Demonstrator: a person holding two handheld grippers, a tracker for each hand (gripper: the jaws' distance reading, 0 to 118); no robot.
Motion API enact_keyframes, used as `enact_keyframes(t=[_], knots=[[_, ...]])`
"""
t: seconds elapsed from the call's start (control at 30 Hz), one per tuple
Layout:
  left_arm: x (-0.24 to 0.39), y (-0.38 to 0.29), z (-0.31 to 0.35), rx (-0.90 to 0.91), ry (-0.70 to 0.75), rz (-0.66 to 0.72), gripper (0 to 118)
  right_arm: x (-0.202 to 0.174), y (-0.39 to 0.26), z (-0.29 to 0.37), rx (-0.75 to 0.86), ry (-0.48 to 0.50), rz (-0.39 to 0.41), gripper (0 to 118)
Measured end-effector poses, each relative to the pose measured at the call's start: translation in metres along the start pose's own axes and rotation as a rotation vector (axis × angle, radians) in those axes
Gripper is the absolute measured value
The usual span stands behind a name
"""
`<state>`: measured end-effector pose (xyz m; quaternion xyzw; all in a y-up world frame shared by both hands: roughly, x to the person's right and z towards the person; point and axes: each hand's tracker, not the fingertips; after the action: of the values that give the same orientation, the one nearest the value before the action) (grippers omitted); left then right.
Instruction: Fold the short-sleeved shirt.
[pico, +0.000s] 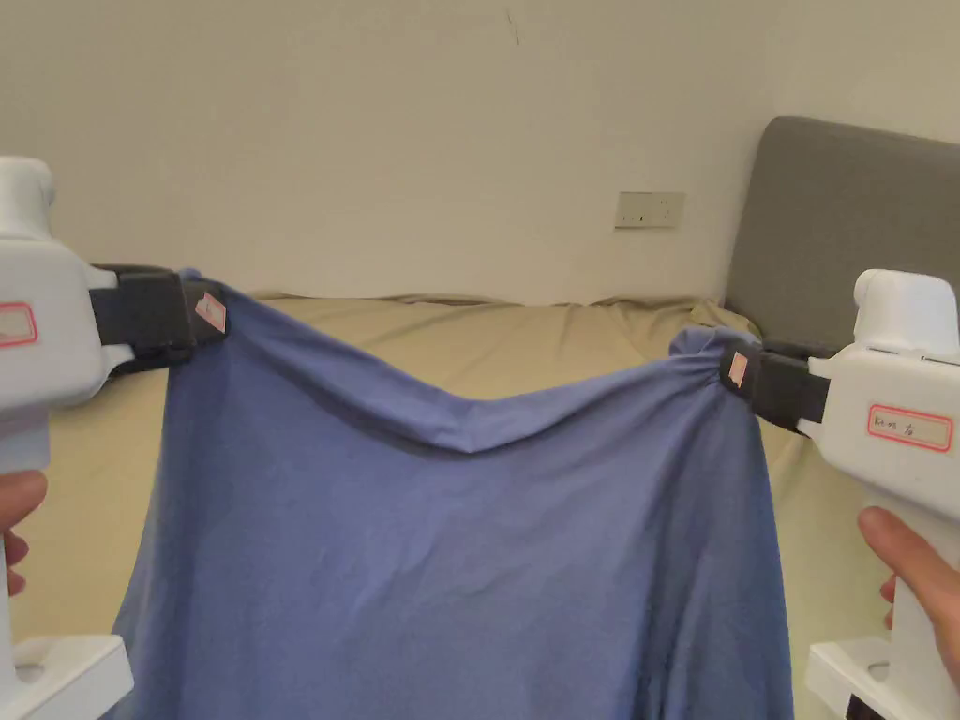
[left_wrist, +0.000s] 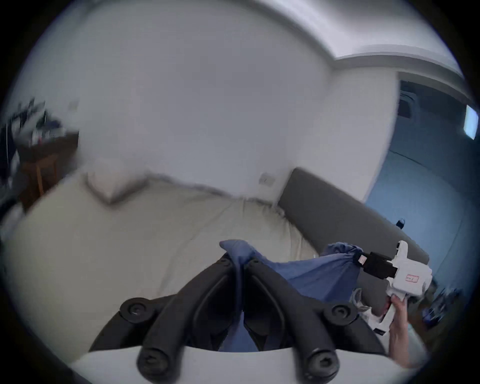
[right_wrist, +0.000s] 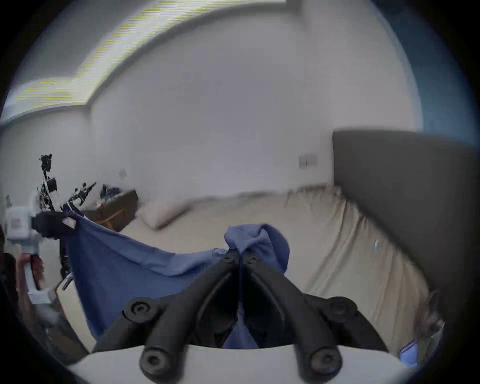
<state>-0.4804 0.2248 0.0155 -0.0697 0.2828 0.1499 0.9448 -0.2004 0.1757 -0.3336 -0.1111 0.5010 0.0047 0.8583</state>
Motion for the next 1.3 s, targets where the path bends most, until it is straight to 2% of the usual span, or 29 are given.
enact_keyframes(t=[0.1, 0.2, 0.37, 0.47, 0.57, 0.7, 0.83, 1.0, 1.17, 1.3], knots=[[0.033, 0.069, 0.035, 0.140, 0.079, -0.156, 3, -0.009, 0.065, 0.028, 0.139, 0.017, 0.016, 4], [0.049, 0.129, 0.045, 0.200, 0.162, -0.230, 3, -0.020, 0.128, 0.039, 0.241, 0.019, 0.061, 4], [0.049, 0.195, 0.027, 0.230, 0.394, -0.384, 3, -0.032, 0.214, 0.024, 0.300, 0.029, 0.115, 4], [0.031, 0.226, -0.006, 0.215, 0.435, -0.376, 3, -0.037, 0.258, -0.010, 0.311, 0.023, 0.135, 4], [0.008, 0.256, -0.044, 0.194, 0.450, -0.303, 3, -0.038, 0.296, -0.059, 0.306, -0.022, 0.146, 4], [-0.022, 0.284, -0.106, 0.214, 0.493, -0.275, 3, -0.045, 0.320, -0.117, 0.359, -0.103, 0.212, 4], [-0.040, 0.286, -0.153, 0.256, 0.541, -0.343, 3, -0.043, 0.328, -0.168, 0.360, -0.138, 0.255, 4], [-0.063, 0.263, -0.206, 0.228, 0.543, -0.333, 3, -0.038, 0.308, -0.218, 0.359, -0.146, 0.265, 4], [-0.093, 0.194, -0.233, 0.175, 0.473, -0.313, 3, -0.019, 0.237, -0.247, 0.289, -0.112, 0.293, 4], [-0.118, 0.113, -0.240, 0.086, 0.407, -0.258, 3, 0.003, 0.146, -0.256, 0.186, -0.049, 0.247, 4]])
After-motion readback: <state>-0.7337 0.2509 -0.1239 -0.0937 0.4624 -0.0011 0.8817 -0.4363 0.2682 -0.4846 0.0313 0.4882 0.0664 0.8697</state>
